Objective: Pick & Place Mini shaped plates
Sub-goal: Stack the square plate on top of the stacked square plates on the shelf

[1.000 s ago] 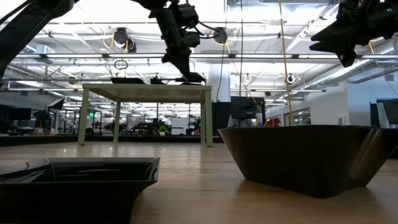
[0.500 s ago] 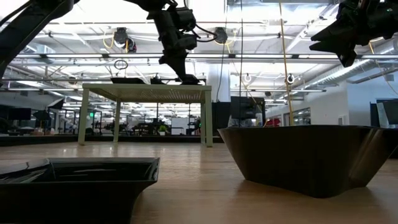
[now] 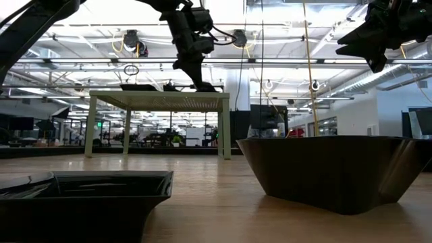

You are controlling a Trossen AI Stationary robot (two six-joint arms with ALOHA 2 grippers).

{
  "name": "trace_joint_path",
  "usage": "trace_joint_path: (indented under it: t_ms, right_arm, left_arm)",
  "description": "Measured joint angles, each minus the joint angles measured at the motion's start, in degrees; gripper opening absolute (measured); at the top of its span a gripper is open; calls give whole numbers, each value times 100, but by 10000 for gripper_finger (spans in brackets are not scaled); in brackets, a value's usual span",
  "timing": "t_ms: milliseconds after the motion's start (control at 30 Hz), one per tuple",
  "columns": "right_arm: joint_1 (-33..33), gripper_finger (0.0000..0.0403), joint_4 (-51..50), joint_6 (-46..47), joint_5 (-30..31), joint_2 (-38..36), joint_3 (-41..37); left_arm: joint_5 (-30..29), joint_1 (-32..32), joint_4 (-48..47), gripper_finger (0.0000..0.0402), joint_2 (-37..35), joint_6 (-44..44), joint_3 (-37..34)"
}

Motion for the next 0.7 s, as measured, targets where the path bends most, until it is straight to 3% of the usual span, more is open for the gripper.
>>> trace_joint_path:
  t_ms: [433, 700]
  right_arm:
    - [0, 105, 0, 0, -1, 0, 0]
    - [0, 105, 0, 0, -2, 0, 0]
  left_arm:
    - [177, -54, -19, 176, -146, 81, 0]
    - [290, -541, -358, 194, -606, -458, 4]
